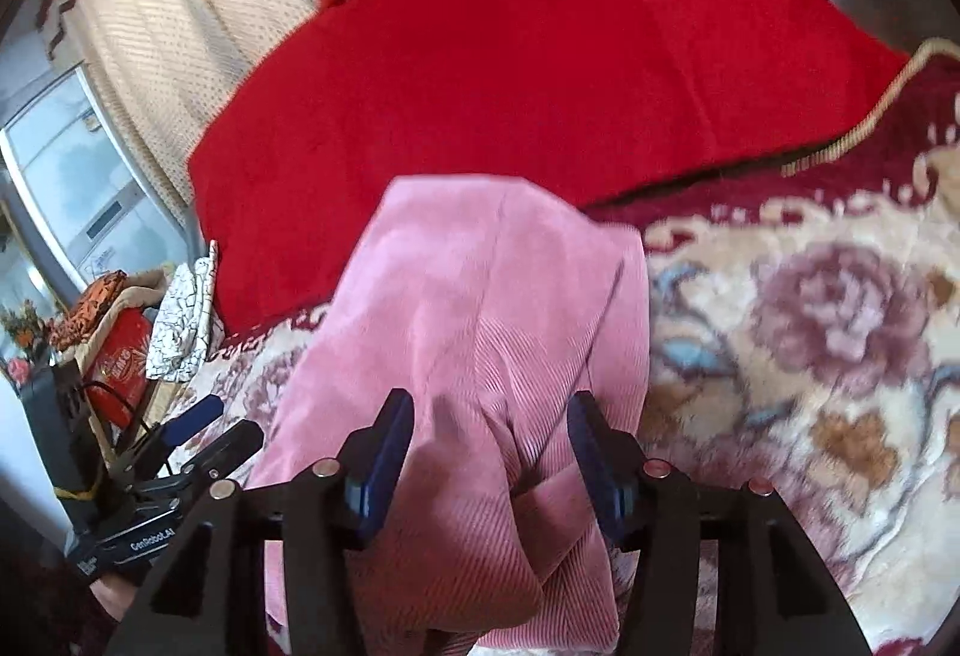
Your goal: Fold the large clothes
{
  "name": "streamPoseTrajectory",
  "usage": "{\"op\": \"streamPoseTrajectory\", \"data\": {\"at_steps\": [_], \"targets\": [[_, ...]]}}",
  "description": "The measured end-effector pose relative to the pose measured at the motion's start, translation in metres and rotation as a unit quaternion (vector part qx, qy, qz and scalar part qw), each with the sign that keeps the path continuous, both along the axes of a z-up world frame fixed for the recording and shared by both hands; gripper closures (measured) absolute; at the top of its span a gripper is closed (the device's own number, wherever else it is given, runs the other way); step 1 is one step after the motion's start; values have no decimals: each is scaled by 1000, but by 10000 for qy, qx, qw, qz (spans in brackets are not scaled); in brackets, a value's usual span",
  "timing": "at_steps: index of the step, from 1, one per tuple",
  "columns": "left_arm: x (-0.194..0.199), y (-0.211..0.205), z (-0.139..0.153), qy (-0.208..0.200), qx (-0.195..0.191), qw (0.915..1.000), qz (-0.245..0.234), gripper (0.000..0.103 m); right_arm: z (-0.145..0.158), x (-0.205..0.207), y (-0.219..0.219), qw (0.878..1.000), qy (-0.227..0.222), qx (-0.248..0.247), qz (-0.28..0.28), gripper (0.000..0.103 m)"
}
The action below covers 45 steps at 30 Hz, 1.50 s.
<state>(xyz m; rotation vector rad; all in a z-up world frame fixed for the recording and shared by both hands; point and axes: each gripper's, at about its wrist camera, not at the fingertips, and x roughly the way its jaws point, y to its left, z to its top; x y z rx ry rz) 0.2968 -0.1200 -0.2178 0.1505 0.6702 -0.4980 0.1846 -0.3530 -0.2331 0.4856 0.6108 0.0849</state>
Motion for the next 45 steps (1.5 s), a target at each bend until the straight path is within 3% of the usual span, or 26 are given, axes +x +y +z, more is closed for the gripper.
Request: {"op": "streamPoseTrajectory", "data": {"at_steps": [5,12,28,33,39,45], "targets": [[3,2,2,-31,-31,9999,103,6,9,-2,11,9993,-262,-273,60,45],[5,4,2,-43,-12,9999,138,6,-17,21,20,9983,431,-277,264,47],[2,1,0,-150,132,9998,63,6,-5,6,-11,9999,32,42,-142,46],[4,-6,-9,35,219,9997,-70,6,4,1,-4,9996,-279,-90,-32,46],[7,-8,-14,185,111,9997,-100,6,-19,29,11,9982,459,-227,298,46],[9,-2,-5,43,-40,10000,-33,6,16,33,-6,9999,7,-123,14,46]]}}
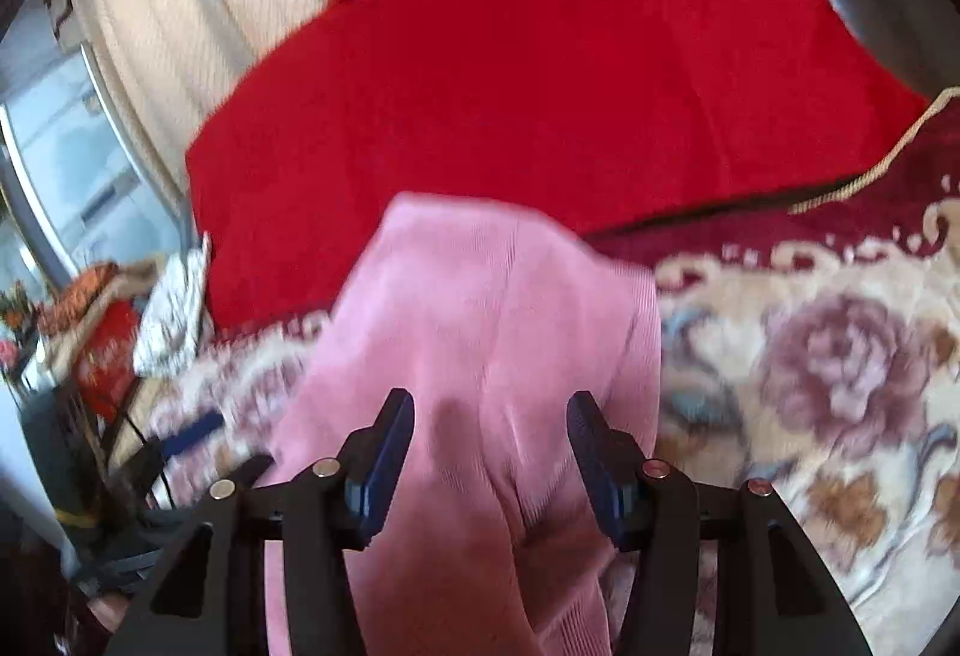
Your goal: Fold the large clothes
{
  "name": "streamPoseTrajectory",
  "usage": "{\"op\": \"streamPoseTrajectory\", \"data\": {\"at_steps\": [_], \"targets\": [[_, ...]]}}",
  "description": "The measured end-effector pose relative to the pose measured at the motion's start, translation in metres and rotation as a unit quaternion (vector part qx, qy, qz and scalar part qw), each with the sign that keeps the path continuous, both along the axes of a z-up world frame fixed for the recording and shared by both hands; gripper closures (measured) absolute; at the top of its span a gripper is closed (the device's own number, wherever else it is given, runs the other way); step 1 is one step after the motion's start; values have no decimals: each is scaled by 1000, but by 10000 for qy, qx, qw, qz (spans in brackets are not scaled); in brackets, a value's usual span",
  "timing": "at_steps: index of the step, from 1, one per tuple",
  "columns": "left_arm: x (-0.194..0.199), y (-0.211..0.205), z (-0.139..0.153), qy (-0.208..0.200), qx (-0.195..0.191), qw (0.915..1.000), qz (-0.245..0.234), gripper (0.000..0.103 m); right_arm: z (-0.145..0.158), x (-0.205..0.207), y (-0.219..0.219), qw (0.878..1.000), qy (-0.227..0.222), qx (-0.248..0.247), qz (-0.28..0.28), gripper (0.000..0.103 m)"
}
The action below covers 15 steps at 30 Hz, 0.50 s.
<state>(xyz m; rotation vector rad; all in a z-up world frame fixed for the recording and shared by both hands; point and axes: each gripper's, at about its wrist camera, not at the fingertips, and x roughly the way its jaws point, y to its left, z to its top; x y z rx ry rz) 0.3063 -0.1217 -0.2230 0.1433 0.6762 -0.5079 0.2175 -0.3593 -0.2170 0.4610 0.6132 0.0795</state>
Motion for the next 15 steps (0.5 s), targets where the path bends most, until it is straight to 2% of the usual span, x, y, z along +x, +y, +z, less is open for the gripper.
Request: {"op": "streamPoseTrajectory", "data": {"at_steps": [3,4,5,7,9,10,12,15], "targets": [[10,13,6,136,-460,9988,120,6,17,15,2,9999,-33,-157,-42,51],[14,15,6,248,-591,9979,134,6,19,20,5,9997,-14,-252,-23,61],[17,16,4,327,-623,9974,153,6,20,28,10,9992,60,-385,35,64],[25,10,-6,489,-468,9976,165,6,11,47,17,9975,416,-556,129,64],[29,-1,-18,640,-241,9977,23,6,-16,64,20,9938,963,-513,209,64],[28,-4,-21,630,-196,9978,-8,6,-23,67,19,9929,1053,-511,230,65],[26,-5,-18,562,-202,9982,-24,6,-25,65,16,9936,974,-526,243,65],[26,-3,-14,670,-328,9972,-107,6,-17,53,10,9953,839,-406,274,58]]}}
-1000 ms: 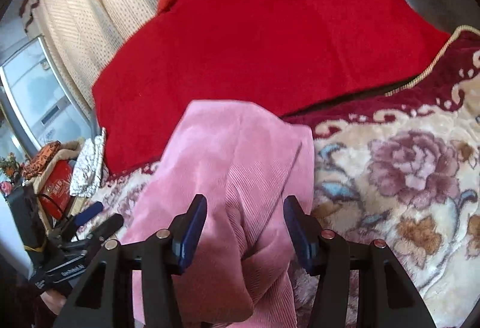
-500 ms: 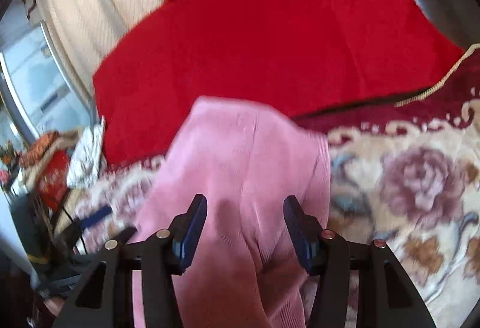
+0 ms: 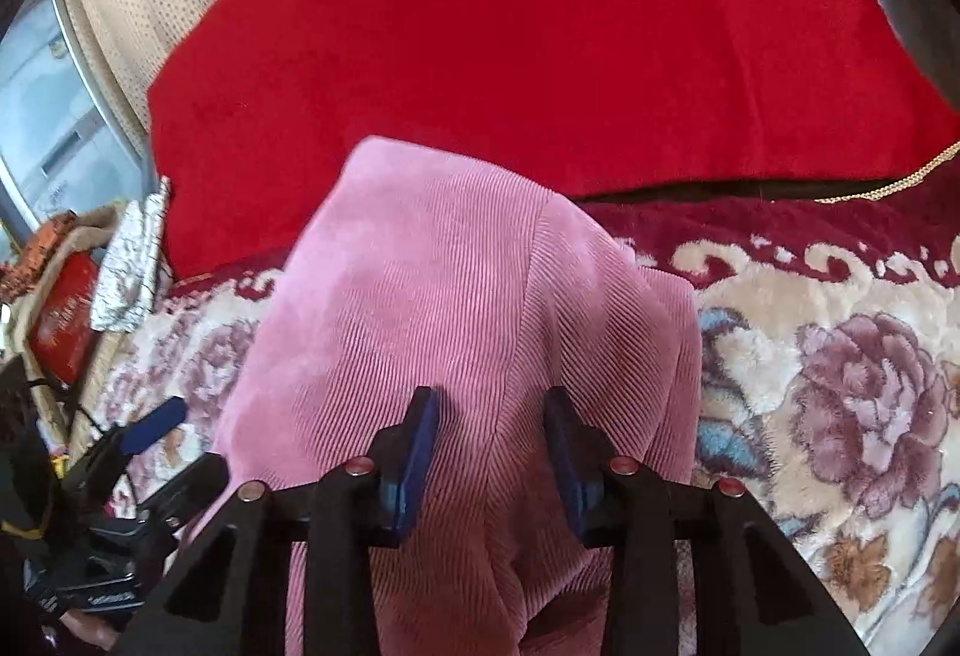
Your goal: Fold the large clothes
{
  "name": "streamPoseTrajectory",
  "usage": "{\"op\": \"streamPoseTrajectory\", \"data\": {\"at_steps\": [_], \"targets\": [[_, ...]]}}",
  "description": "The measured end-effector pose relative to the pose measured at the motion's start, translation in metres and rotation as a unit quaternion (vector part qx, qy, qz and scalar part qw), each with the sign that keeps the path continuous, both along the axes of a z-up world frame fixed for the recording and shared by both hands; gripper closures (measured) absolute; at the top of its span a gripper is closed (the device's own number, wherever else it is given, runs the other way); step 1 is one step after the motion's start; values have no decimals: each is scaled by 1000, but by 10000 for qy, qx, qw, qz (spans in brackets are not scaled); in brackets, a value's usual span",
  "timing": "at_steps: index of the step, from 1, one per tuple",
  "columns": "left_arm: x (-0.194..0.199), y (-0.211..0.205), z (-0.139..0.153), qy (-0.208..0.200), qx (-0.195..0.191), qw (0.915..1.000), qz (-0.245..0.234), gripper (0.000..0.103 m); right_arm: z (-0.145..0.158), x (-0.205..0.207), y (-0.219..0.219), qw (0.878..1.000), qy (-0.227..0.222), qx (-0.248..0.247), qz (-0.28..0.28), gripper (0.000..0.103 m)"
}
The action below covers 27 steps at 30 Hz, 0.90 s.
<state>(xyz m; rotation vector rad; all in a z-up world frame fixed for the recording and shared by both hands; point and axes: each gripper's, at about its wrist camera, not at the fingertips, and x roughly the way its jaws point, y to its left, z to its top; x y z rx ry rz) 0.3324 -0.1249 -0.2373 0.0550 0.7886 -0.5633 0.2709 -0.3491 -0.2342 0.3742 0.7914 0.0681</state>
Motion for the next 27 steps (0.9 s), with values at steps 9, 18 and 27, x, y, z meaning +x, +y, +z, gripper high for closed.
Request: {"op": "streamPoseTrajectory", "data": {"at_steps": [9,18,27], "targets": [[11,23,6,522,-726,9958,-203,6,7,-36,-39,9962,-480,704,-201,18],[25,20,-11,1471,-1228,9796,-605,6,-36,-35,-74,9818,171,1888,81,18],[33,7,-26,1936,-1531,9650,-883,6,-69,-22,-75,9639,605,2558,421,17]]}}
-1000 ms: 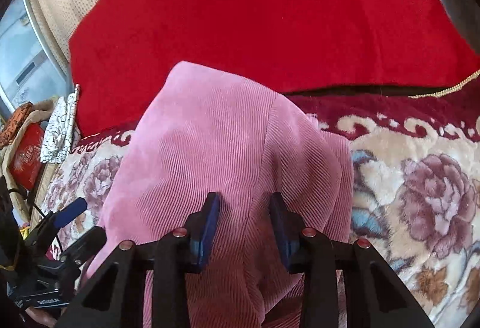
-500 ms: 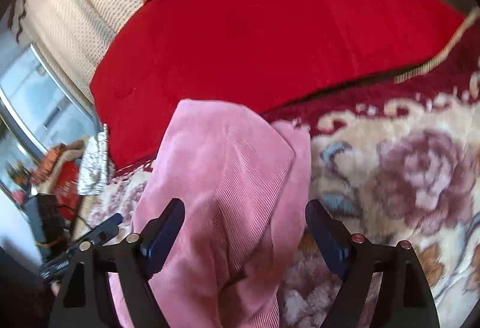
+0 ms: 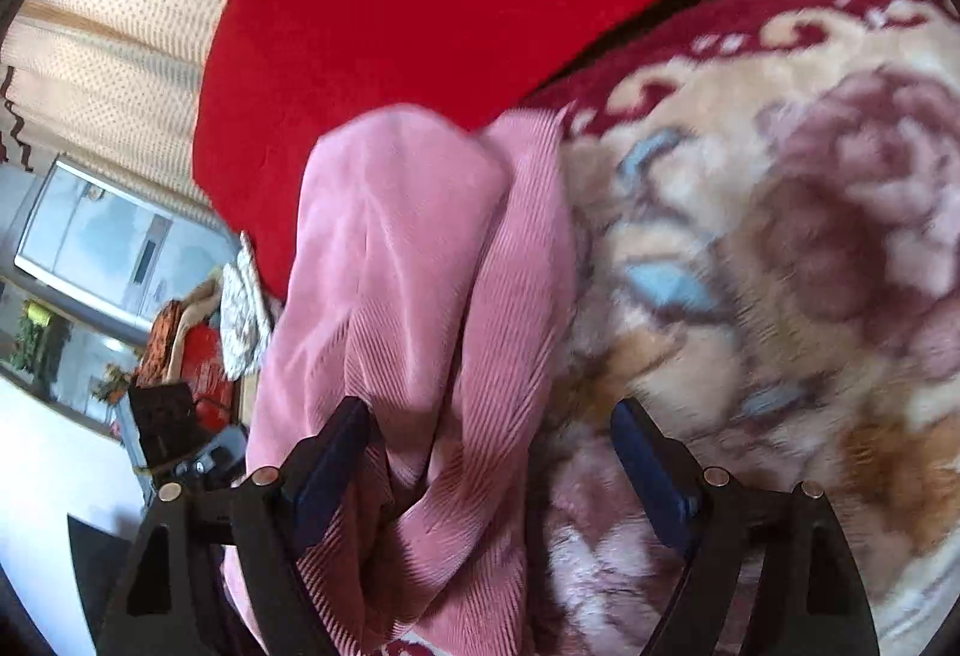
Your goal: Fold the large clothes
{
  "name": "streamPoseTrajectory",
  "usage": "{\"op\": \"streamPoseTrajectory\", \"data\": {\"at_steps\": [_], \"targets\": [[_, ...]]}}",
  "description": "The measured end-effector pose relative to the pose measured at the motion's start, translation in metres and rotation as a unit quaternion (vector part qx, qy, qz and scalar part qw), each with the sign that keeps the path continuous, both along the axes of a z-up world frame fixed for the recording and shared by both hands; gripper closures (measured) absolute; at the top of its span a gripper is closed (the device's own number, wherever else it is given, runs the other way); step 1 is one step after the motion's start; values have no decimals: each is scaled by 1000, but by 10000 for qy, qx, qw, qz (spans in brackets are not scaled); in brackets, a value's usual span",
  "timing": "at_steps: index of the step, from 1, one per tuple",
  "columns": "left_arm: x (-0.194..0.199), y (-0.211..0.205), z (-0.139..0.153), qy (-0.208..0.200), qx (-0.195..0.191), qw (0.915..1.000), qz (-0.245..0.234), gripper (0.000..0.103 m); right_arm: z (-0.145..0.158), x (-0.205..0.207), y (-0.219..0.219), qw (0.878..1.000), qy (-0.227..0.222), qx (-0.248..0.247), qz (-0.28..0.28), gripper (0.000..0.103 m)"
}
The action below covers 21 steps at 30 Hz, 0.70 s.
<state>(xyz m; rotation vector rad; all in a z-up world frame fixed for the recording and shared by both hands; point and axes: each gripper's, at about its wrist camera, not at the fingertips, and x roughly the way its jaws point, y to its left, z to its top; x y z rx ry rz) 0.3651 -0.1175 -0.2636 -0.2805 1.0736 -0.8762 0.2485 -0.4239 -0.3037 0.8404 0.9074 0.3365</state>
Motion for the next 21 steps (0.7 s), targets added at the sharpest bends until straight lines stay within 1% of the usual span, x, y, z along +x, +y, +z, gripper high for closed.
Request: {"op": "streamPoseTrajectory", "data": {"at_steps": [2,5,7,9,11,13,14,15,17,18,19,21], "targets": [[3,-3,-4,147,-145,9997,-90,6,0,3,5,10000,-42,11,40,17],[6,-8,-11,383,-282,9987,-207,6,-6,12,9,9985,-117,500,169,17],[8,-9,-14,457,-333,9982,-198,6,-7,17,11,9978,-148,610,223,17],[10,-8,-15,552,-465,9972,-197,6,-7,21,15,9967,-227,725,291,17],[10,-9,-15,557,-515,9969,-203,6,-8,24,17,9956,-283,834,334,17],[7,-14,-14,430,-443,9979,-206,6,-9,28,21,9952,-319,864,318,17],[4,-16,-13,326,-379,9985,-216,8,-9,29,24,9953,-348,858,296,18],[1,-18,-10,196,-301,9991,-214,14,-9,28,26,9952,-375,854,287,20],[-4,-20,-4,-30,-227,9996,-184,24,-9,27,27,9953,-360,877,214,30],[-5,-19,-2,-102,-227,9996,-161,32,-8,26,27,9952,-352,900,172,39],[-5,-18,0,-151,-242,9995,-134,36,-7,27,27,9952,-355,895,149,47],[-5,-16,4,-230,-269,9993,-91,42,-2,23,27,9961,-379,791,117,50]]}}
